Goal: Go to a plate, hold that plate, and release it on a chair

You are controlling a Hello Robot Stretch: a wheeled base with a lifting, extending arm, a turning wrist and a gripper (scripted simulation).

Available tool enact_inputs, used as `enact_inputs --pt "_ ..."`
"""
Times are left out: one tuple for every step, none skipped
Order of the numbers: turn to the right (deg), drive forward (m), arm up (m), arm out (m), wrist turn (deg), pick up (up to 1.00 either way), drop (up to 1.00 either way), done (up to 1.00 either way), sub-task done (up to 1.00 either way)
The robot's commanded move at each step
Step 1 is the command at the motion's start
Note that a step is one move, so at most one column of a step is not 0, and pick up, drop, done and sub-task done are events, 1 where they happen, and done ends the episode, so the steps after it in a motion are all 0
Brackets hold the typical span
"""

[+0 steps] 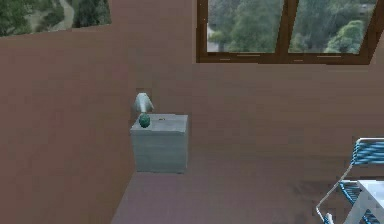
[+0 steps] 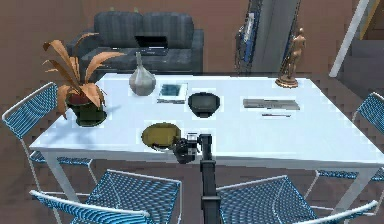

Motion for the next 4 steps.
enact_inputs --pt "0.0 0.0 0.0 0.0 0.0 1.0 0.0 0.0 0.0" --pt "0.0 0.0 0.1 0.0 0.0 0.0 0.0 0.0 0.0" --pt "0.0 0.0 0.24 0.0 0.0 0.0 0.0 0.0 0.0" --pt "0.0 0.0 0.0 0.0 -45.0 0.0 0.0 0.0 0.0"
